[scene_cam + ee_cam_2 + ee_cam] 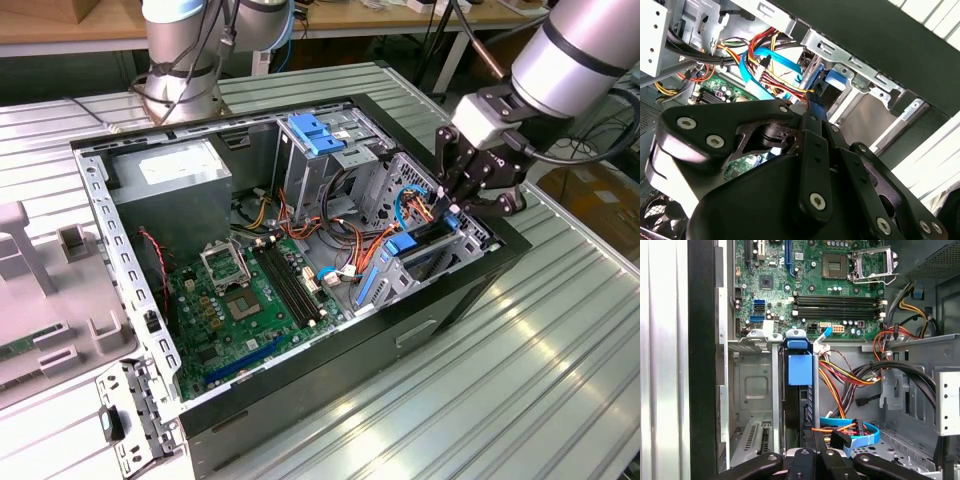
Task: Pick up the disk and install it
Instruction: 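Insert the first disk wire, then insert the second disk wire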
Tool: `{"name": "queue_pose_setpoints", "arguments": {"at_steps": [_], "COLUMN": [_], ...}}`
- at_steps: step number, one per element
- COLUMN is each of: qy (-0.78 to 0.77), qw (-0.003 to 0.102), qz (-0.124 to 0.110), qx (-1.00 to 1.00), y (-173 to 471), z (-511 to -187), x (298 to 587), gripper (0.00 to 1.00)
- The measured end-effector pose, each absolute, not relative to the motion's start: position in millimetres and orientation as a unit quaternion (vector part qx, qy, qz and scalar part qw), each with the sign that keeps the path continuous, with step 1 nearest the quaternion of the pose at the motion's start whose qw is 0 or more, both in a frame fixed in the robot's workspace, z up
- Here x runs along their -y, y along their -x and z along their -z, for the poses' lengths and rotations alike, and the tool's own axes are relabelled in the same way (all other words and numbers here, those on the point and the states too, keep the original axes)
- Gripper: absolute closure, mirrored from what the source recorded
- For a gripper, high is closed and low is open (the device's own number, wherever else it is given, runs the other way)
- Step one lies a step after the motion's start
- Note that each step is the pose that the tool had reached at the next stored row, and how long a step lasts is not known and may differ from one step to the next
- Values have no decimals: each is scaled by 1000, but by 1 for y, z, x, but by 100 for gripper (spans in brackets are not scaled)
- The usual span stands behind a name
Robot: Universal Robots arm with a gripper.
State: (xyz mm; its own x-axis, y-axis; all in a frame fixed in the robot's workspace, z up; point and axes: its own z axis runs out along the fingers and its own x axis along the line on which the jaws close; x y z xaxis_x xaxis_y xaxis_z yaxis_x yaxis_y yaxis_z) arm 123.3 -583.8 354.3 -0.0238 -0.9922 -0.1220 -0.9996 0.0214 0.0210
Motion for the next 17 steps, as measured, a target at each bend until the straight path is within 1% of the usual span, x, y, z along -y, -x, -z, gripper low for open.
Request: {"name": "queue_pose_setpoints", "arguments": {"at_steps": [8,17], "qy": [697,697], "qw": [38,38], "qz": [-55,-55], "qx": [-714,-714], "y": [-138,-139], "z": [-364,-364], "x": [583,583], "gripper": [89,89]}}
